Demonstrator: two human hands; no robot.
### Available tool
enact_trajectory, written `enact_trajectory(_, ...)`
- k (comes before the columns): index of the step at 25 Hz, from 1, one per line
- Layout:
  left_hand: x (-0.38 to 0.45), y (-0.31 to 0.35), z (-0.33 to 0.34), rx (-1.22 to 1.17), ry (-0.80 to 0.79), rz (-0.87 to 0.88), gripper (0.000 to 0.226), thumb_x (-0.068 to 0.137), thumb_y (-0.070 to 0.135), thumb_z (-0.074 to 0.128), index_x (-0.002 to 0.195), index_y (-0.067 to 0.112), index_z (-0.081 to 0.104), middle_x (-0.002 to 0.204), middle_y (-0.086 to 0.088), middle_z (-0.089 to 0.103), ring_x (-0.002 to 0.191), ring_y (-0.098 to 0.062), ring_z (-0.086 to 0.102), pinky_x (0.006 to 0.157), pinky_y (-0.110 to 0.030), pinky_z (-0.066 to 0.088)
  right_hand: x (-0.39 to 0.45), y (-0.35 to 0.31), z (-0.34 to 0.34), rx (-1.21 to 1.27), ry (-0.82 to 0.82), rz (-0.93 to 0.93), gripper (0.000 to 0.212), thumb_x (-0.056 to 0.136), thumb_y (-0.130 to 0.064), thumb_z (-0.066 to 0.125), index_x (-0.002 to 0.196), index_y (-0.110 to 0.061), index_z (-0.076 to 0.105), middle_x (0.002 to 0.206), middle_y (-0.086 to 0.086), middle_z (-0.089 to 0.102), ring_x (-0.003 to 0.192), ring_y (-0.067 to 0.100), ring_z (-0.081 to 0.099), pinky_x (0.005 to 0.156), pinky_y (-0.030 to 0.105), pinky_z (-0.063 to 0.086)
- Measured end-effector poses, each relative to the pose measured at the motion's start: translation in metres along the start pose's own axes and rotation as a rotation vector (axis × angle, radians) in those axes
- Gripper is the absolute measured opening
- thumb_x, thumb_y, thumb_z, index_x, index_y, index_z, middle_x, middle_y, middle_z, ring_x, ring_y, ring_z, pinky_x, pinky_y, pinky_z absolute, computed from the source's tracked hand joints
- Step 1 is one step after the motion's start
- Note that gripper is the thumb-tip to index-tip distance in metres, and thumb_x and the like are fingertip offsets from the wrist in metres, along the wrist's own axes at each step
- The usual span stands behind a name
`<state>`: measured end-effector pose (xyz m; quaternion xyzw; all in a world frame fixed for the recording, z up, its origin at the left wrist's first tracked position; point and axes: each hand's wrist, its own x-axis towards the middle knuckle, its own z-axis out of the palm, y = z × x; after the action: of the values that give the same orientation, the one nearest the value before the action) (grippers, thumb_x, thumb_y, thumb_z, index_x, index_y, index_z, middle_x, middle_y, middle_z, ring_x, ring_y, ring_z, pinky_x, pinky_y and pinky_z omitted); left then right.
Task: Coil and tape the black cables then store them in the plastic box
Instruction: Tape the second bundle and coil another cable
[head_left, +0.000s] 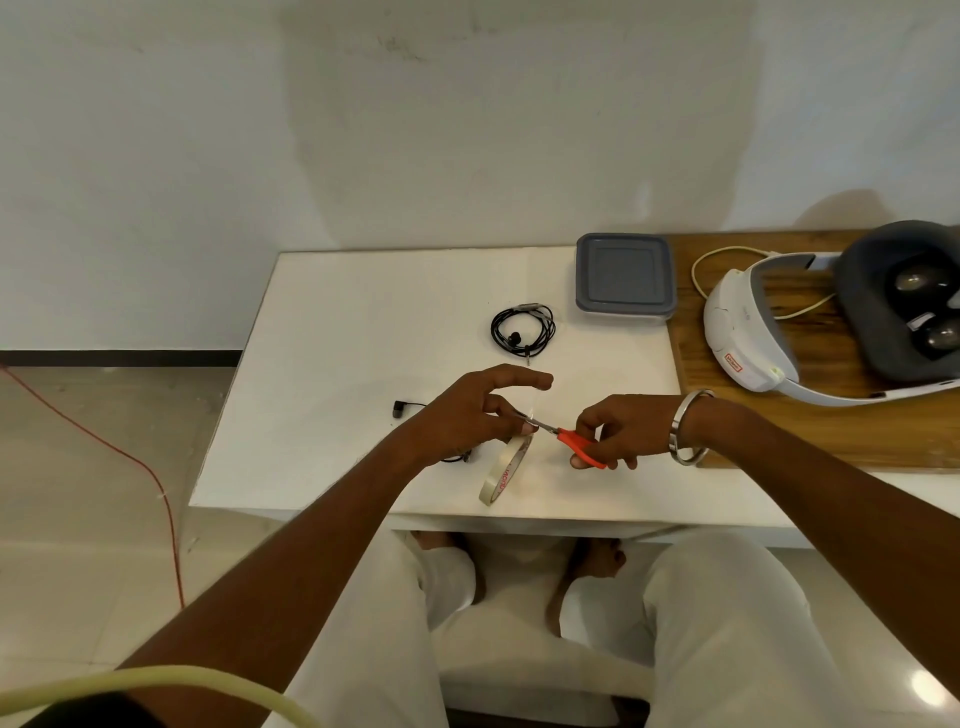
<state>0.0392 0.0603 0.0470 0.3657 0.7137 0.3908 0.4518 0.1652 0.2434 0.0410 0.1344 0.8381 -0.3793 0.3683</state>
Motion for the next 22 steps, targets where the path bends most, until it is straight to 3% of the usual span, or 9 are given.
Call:
enact_trajectory(3,-0.001,0.0,-0.001,-0.013,0.007,-0.004,0.055,0.083,-0.002,0.068,0.128,0.027,0.056,0.134,0.01,0.056,0.09,-0.016,0.071,0.094,-0.022,0.051,0.003,0.005,0.0,-0.042,0.042,-0.015,0.021,0.083,-0.046,0.063,0.082,-0.025,0.06,0.073,-0.002,0.065,0.059,0.009,0.056,0.063,0.02,0.048)
enact_trajectory(6,-0.002,-0.002,0.0,-0.066,-0.001,-0.014,0.06,0.081,-0.004,0.068,0.13,0.028,0.054,0.134,0.009,0.057,0.088,-0.015,0.072,0.083,-0.012,0.052,0.002,0.006,0.001,-0.037,0.109,-0.041,0.024,0.082,-0.045,0.063,0.085,-0.021,0.063,0.073,-0.001,0.066,0.059,0.009,0.057,0.064,0.02,0.048)
enact_trajectory(10,-0.004,-0.006,0.001,-0.107,0.023,-0.051,0.063,0.081,-0.001,0.07,0.132,0.03,0.052,0.115,-0.004,0.07,0.092,-0.015,0.072,0.073,-0.003,0.047,-0.003,0.016,-0.004,0.017,0.252,-0.026,0.031,0.084,-0.041,0.062,0.092,-0.011,0.066,0.079,0.001,0.064,0.068,0.015,0.06,0.062,0.021,0.049)
enact_trajectory(12,-0.005,-0.008,0.001,-0.136,0.034,-0.057,0.064,0.081,-0.001,0.07,0.134,0.029,0.05,0.101,-0.009,0.074,0.092,-0.016,0.072,0.074,-0.004,0.047,-0.002,0.029,-0.006,-0.142,0.377,0.067,0.04,0.085,-0.047,0.058,0.093,-0.009,0.068,0.086,0.005,0.06,0.073,0.019,0.056,0.058,0.02,0.041)
enact_trajectory(15,-0.005,-0.008,0.004,-0.145,0.043,-0.044,0.064,0.082,-0.002,0.069,0.134,0.029,0.049,0.098,-0.007,0.074,0.091,-0.013,0.072,0.075,-0.003,0.046,-0.002,0.042,-0.011,-0.273,0.459,0.336,0.049,0.088,-0.052,0.051,0.097,-0.007,0.065,0.084,0.008,0.062,0.071,0.018,0.053,0.062,0.022,0.039)
enact_trajectory(19,-0.002,-0.01,0.006,-0.147,0.04,-0.042,0.065,0.082,-0.003,0.068,0.135,0.03,0.048,0.1,-0.003,0.074,0.092,-0.012,0.071,0.089,-0.013,0.046,0.002,0.049,-0.012,-0.262,0.524,0.528,0.049,0.086,-0.053,0.054,0.092,-0.005,0.062,0.064,0.003,0.051,0.056,0.014,0.046,0.06,0.024,0.039)
enact_trajectory(21,-0.001,-0.011,0.009,-0.166,0.042,-0.036,0.064,0.083,-0.002,0.068,0.135,0.028,0.048,0.101,-0.004,0.074,0.092,-0.012,0.071,0.096,-0.02,0.049,0.004,0.052,-0.008,-0.181,0.523,0.537,0.044,0.084,-0.047,0.061,0.091,-0.003,0.061,0.074,0.008,0.061,0.065,0.02,0.058,0.062,0.027,0.047)
enact_trajectory(22,-0.001,-0.012,0.01,-0.17,0.043,-0.032,0.063,0.083,-0.001,0.068,0.135,0.028,0.048,0.1,-0.002,0.074,0.091,-0.011,0.071,0.093,-0.017,0.05,0.005,0.054,-0.006,-0.119,0.518,0.526,0.042,0.083,-0.041,0.065,0.093,0.0,0.062,0.081,0.012,0.066,0.073,0.025,0.064,0.067,0.031,0.053)
